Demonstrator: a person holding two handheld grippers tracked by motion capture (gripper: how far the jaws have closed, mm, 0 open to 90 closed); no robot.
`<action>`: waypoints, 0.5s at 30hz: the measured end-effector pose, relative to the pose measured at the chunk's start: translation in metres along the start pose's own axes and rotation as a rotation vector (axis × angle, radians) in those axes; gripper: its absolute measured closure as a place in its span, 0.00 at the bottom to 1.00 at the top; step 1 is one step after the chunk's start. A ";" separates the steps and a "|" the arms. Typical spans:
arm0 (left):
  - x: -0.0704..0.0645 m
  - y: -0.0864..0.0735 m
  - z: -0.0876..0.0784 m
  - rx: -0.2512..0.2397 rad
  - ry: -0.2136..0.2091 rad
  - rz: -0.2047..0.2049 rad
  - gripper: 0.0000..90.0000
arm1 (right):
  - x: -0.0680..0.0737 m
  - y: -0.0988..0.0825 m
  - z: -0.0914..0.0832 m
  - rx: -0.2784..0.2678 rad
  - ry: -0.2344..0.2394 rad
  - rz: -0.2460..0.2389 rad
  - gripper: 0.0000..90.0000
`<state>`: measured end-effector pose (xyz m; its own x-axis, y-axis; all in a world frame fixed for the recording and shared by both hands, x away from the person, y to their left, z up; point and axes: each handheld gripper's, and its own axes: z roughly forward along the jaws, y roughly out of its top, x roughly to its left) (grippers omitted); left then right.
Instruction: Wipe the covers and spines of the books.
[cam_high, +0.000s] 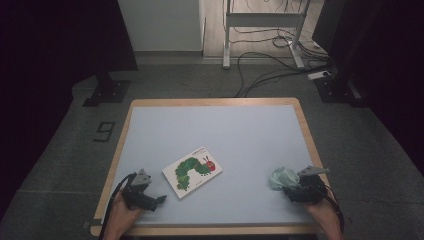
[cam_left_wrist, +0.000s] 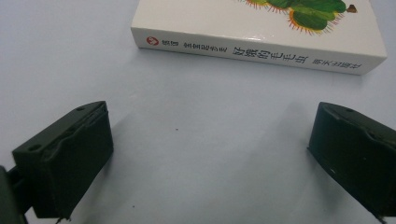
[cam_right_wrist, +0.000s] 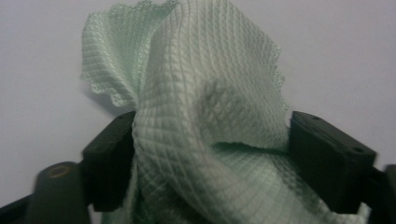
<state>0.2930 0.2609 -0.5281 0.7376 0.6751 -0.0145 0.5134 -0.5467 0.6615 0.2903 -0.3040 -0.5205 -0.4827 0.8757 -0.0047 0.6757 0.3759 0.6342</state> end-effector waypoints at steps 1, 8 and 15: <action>0.000 0.000 0.000 0.000 0.000 0.000 0.00 | 0.000 -0.001 -0.001 -0.005 -0.002 -0.003 0.33; -0.001 0.000 0.000 0.000 0.002 0.002 0.00 | 0.005 0.001 -0.005 -0.010 0.027 -0.017 0.74; -0.001 0.000 0.000 -0.001 0.005 0.002 0.00 | 0.009 0.006 -0.005 -0.013 0.014 -0.041 0.78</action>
<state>0.2923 0.2604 -0.5285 0.7368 0.6760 -0.0094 0.5111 -0.5479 0.6622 0.2869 -0.2960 -0.5127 -0.5174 0.8555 -0.0202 0.6482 0.4072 0.6435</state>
